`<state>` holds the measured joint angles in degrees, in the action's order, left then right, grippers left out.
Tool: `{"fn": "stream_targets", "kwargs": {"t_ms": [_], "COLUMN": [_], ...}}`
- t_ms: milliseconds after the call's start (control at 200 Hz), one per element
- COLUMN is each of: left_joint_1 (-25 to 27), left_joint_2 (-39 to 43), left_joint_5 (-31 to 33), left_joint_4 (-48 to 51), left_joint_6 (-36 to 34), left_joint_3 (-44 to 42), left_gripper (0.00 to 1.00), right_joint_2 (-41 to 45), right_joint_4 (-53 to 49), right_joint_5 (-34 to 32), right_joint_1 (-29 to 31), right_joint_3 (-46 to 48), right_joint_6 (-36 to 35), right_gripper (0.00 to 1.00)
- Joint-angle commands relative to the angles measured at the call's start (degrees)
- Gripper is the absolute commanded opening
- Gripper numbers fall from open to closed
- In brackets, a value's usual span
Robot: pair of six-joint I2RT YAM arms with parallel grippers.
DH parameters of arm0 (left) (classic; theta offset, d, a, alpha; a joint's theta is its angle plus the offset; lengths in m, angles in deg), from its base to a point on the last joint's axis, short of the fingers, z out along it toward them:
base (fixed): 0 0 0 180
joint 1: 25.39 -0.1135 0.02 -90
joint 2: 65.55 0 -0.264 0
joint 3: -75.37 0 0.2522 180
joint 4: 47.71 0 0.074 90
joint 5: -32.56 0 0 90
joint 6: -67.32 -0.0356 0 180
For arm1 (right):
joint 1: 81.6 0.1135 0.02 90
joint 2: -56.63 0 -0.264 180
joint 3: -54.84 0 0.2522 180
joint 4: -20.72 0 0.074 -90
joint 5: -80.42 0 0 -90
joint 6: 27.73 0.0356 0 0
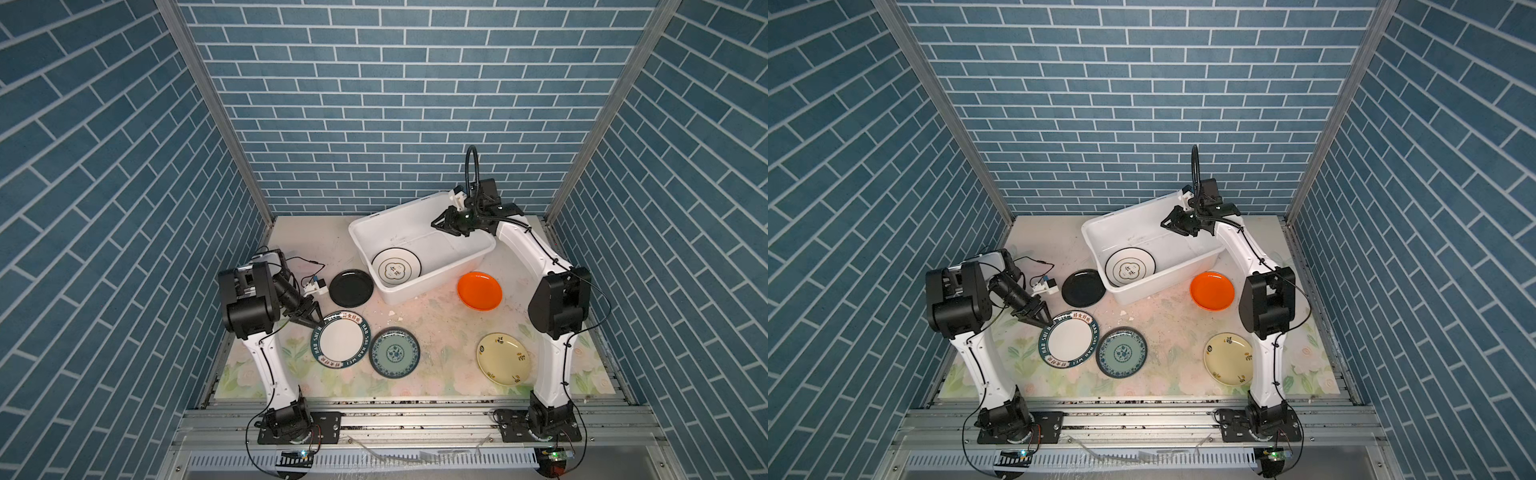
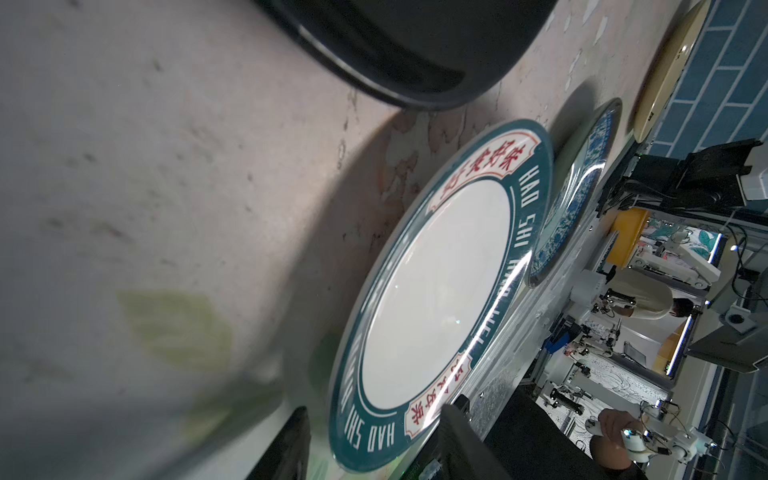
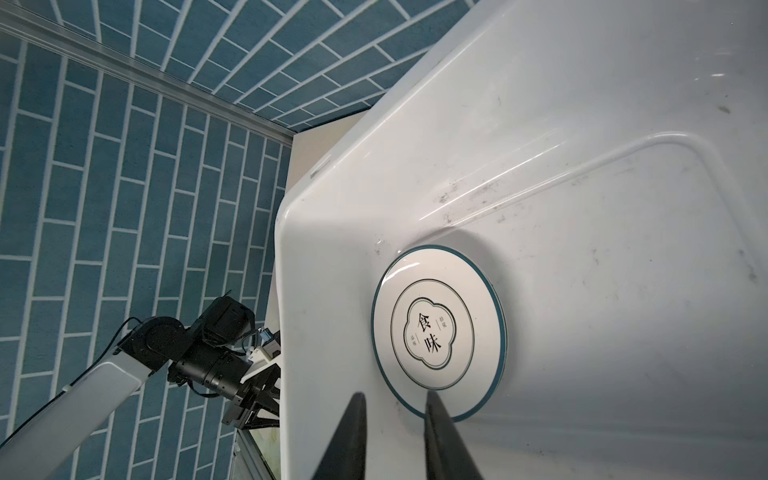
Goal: Place the plates into the plastic bin on the countertop
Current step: 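Move the left gripper down to the edge of the 'HAO SHI HAO WEI' plate, then close the left gripper on the plate's edge, tilting it up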
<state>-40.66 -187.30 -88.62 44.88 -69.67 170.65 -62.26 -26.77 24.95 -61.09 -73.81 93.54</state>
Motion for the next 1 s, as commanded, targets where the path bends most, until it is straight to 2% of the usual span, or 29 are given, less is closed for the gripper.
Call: {"fn": "stream_targets", "kwargs": {"t_ms": [0,175,660,910,995], "left_joint_1": [0.8,1.1,1.3,1.2,1.2], "left_joint_2": [-2.2,-2.8,-3.1,-3.0,-3.2], "left_joint_5": [-0.9,0.2,-0.5,-0.6,-0.7], "left_joint_4": [1.8,1.0,1.0,1.1,1.1], "left_joint_6": [-0.4,-0.7,-0.9,-1.7,-1.9], "left_joint_3": [0.8,-0.3,-0.7,-1.6,-1.7], "left_gripper": [0.49,0.48,0.26,0.26,0.30], "right_joint_2": [3.2,3.2,3.1,2.7,2.5], "right_joint_4": [1.2,1.2,1.3,2.7,2.9], "right_joint_5": [0.4,0.5,0.5,1.2,1.2], "right_joint_1": [0.2,0.2,0.2,0.2,0.2], "right_joint_3": [-0.3,-0.4,-0.3,-0.1,-0.2], "right_joint_6": [0.6,0.8,1.1,2.2,2.4], "right_gripper": [0.25,0.25,0.24,0.24,0.24]}}
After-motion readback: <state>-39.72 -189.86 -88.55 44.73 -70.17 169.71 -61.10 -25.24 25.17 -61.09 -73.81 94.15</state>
